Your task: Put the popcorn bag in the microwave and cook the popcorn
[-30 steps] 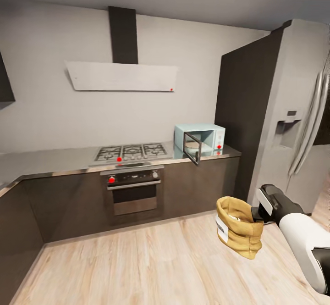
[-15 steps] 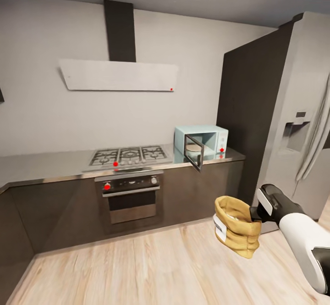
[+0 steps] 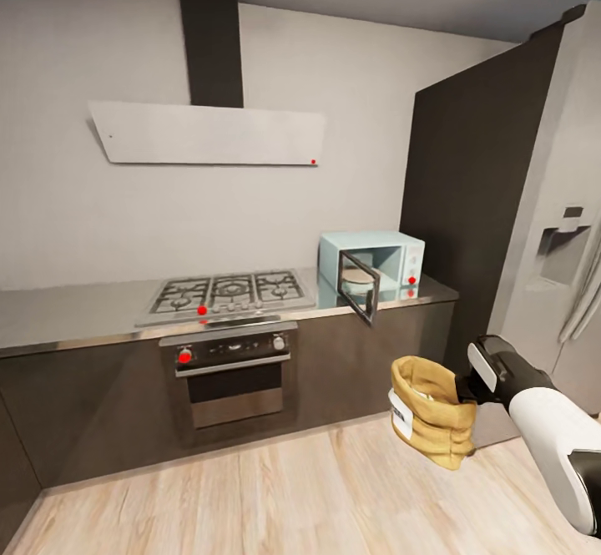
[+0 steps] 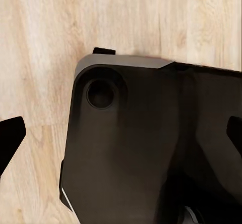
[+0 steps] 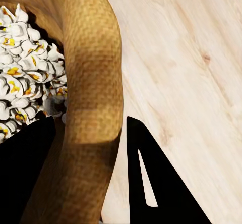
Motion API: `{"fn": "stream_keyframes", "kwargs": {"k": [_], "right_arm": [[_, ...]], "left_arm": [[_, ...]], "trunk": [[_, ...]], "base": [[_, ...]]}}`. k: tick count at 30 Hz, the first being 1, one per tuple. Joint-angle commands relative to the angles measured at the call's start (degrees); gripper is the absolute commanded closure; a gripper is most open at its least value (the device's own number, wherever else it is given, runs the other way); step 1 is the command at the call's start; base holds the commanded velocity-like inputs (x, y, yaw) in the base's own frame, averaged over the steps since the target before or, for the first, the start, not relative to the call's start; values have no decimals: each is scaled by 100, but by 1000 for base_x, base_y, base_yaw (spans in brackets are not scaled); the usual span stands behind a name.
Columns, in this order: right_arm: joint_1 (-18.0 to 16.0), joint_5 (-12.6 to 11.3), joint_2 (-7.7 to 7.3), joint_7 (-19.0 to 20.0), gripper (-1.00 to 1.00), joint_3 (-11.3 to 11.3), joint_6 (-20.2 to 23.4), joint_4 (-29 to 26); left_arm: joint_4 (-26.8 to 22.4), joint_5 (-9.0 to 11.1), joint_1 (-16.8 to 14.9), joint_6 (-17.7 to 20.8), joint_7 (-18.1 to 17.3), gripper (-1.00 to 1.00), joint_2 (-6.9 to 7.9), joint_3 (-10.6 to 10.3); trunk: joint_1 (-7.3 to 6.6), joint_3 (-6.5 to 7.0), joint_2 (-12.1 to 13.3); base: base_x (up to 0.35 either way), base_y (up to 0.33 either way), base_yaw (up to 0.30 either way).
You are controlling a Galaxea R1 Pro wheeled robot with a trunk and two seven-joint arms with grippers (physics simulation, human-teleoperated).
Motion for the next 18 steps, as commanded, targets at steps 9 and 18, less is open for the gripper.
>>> {"fn": "stream_keyframes", "kwargs": {"k": [9, 18], "right_arm": [[-2, -45, -2, -56, 100, 9, 17, -7], [-2, -61, -2, -48, 100, 9, 17, -7]], "left_arm": [[-10, 50, 2, -23, 8, -100, -1, 8], [-9, 47, 2, -32, 8, -100, 1, 8]], "trunk": [[4, -7, -4], [4, -7, -4]], "base": [[316, 0, 0], [315, 0, 0]]}}
